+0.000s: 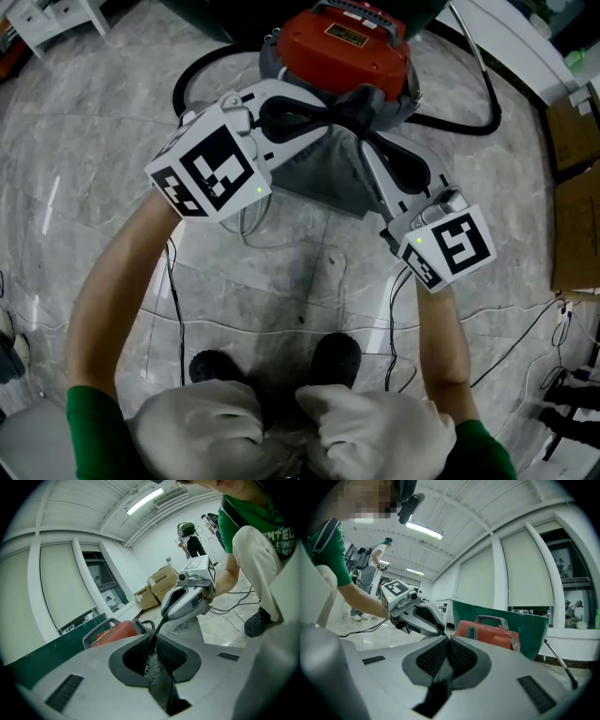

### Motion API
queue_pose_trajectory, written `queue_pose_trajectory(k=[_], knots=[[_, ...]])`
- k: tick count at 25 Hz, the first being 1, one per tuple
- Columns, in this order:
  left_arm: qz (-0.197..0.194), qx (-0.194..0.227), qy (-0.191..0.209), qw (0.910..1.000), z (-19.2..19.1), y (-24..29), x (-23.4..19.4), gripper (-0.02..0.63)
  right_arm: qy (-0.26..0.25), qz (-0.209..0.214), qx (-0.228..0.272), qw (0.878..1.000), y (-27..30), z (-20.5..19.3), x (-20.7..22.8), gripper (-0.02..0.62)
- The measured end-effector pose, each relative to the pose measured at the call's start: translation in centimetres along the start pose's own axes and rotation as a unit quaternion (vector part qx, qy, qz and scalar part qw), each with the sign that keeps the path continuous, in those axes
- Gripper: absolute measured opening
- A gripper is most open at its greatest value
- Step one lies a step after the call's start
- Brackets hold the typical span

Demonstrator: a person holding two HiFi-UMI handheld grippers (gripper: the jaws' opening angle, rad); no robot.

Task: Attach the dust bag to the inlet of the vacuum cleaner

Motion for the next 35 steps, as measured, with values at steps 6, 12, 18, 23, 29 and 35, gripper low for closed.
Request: queue_pose_trajectory(k=[6, 12, 18, 23, 29, 35], knots=[[0.004, 0.003, -0.011, 0.9999, -0.7, 0.4, -0.4, 0.048, 0.002, 0.008, 0.005, 1.000, 0.7, 0.1, 0.7, 0.025], [0.012, -0.001, -0.016, 0.9998, -1.3, 0.7, -0.6, 0.049, 0.003, 0.013, 0.011, 1.000, 1.2, 0.1, 0.9, 0.026], [0.005, -0.004, 0.000, 1.0000, -0.9, 1.7, -0.9, 0.049, 0.036, 0.002, 0.032, 0.999, 0.4, -0.7, 1.7, 0.026], [0.008, 0.020, 0.025, 0.9995, 1.0, 3.4, -0.8, 0.002, 0.047, -0.001, 0.039, 0.998, 0.5, -1.0, 2.3, 0.026], [-0.008, 0.045, 0.032, 0.9984, 2.0, 3.7, -0.4, 0.002, 0.039, 0.020, 0.025, 0.999, 0.9, -0.9, 2.0, 0.029], [0.012, 0.037, -0.011, 0.9992, 0.5, 2.6, -1.6, 0.003, 0.037, 0.023, 0.030, 0.999, 0.6, -0.8, 1.9, 0.029]])
Point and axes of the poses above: the fingertips, and each gripper's own axes: y forward along the fingers, x to its right, z out of its top, the point moved 5 cm from there along -y, backward along the fingers, and after that the axes turned 10 degrees about y, right-handed, at the moved point
